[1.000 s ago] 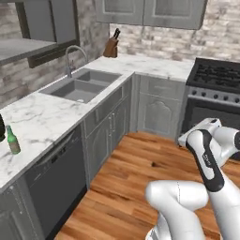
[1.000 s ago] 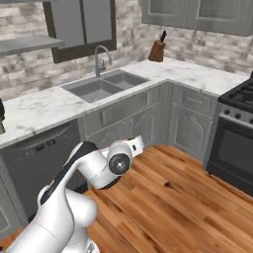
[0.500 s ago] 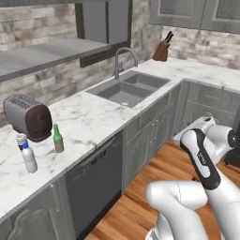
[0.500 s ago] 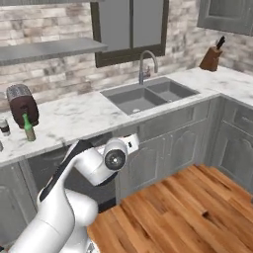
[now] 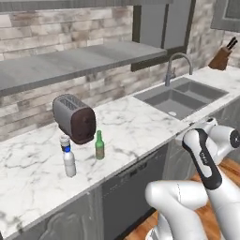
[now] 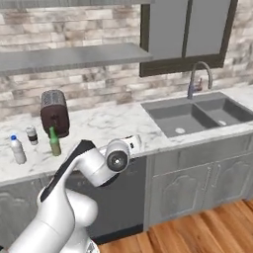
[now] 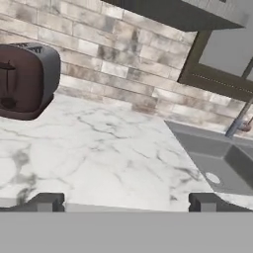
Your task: Move the drinks to the dining counter.
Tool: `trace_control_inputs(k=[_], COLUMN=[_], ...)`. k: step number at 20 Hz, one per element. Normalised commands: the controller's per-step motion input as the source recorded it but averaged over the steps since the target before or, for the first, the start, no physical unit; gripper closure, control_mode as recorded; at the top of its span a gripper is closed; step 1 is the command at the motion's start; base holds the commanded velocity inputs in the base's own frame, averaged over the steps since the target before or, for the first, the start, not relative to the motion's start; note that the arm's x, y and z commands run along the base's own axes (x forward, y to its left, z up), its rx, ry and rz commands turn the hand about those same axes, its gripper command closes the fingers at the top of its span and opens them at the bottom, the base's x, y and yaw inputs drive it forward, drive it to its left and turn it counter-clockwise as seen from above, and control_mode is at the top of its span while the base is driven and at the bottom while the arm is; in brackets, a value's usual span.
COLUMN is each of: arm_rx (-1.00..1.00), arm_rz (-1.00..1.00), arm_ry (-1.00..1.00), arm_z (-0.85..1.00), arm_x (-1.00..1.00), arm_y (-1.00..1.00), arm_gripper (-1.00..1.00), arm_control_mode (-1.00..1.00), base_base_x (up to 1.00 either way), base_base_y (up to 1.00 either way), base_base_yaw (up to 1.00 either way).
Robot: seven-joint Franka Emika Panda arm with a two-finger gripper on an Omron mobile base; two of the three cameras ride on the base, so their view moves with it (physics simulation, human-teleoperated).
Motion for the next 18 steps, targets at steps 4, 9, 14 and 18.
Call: trace_control_inputs(k=[4, 9, 14, 18], arm_rx=[0.00, 0.00, 0.00, 0.00], arm_rz=[0.00, 0.00, 0.00, 0.00], arm_ry=[0.00, 0.00, 0.00, 0.00], arm_z=[0.00, 0.00, 0.00, 0.00], arm_x=[0.00, 0.00, 0.00, 0.00], arm_y=[0.00, 0.00, 0.00, 0.00], arm_gripper=[-1.00, -1.00, -1.00, -1.00], arm_control_mode=[1.00, 1.00, 1.00, 1.00], base_base_x=[0.00, 0.19, 0.75, 0.84], base_base_y=[0.47, 0.21, 0.00, 0.00], base_base_yaw=[0.63, 0.60, 0.31, 0.12])
